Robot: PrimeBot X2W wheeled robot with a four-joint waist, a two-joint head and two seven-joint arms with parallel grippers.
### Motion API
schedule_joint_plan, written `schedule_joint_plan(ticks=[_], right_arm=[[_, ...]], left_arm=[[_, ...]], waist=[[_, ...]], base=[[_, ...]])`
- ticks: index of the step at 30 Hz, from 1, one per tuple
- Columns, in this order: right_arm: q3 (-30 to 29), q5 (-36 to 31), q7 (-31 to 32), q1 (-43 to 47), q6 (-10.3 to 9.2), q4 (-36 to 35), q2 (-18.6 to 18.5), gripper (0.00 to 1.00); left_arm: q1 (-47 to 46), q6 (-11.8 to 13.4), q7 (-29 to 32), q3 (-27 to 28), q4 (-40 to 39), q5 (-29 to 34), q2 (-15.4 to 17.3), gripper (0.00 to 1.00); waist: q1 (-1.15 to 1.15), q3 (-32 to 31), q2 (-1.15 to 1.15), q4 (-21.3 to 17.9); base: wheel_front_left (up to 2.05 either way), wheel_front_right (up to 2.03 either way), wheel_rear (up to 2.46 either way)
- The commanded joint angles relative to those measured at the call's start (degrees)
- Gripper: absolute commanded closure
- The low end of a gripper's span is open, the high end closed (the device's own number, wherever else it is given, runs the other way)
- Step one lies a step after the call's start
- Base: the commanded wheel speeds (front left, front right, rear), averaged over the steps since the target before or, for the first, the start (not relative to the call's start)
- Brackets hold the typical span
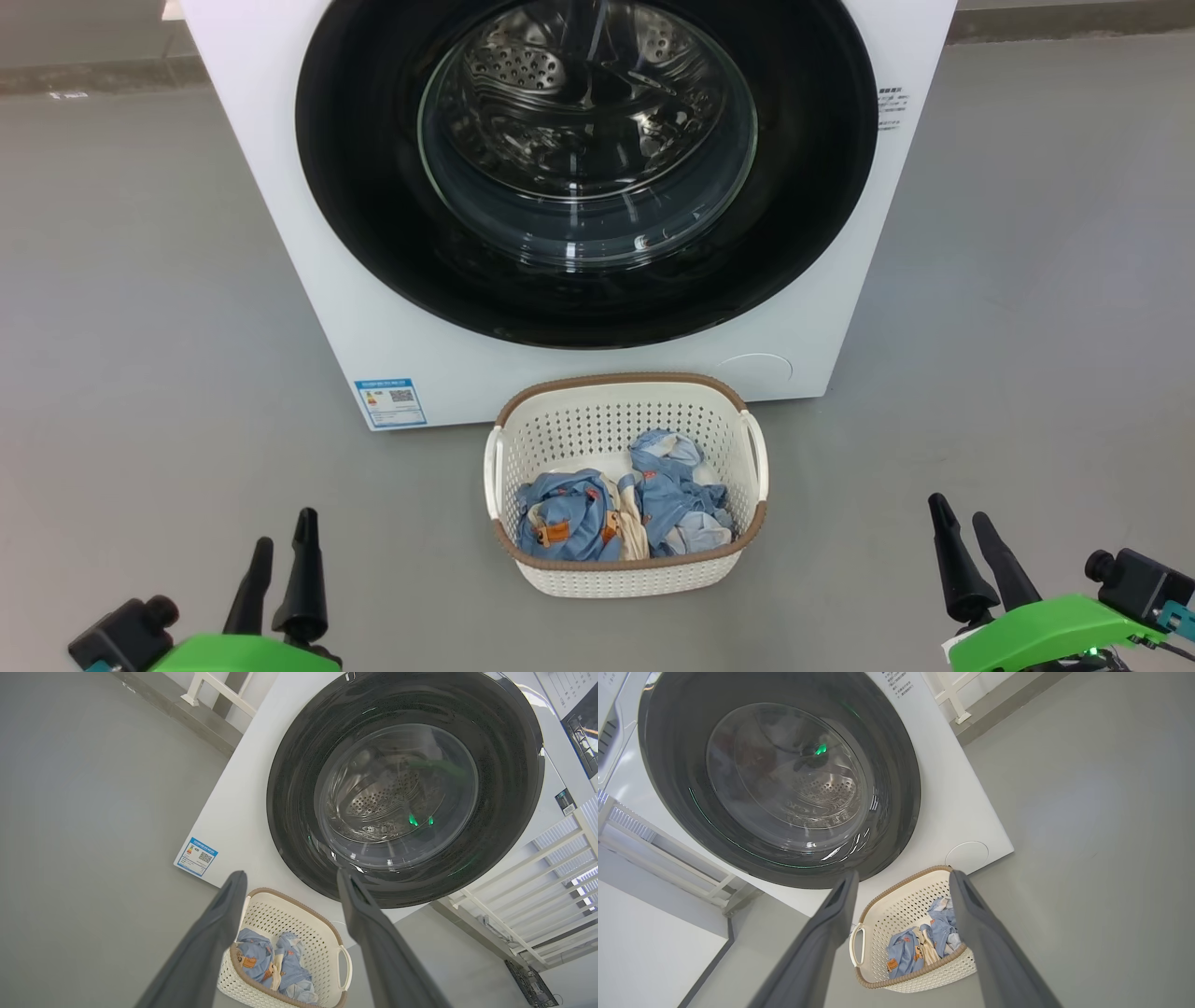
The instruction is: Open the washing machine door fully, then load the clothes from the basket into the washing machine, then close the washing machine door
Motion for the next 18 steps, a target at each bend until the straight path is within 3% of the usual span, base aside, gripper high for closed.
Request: schedule_joint_plan(ticks=[1,18], right_arm=[[0.9,-2.5,-0.8,-2.5,0.05,-1.4,-0.3,0.00],[2.2,-16.5,-1.4,-2.4,0.06,-2.4,0.0,0.00]], left_arm=[[-1.8,0.5,-0.8,0.6,-1.8,2.4,1.3,0.00],[-1.7,0.7,-3.7,-1.1,-0.4,14.6,1.1,0.00]], waist=[[0.00,0.0,0.00,0.0],[-0.01,-0.2,0.00,-0.1]], base=[[0.00,0.00,0.00],[0.00,0.00,0.00]])
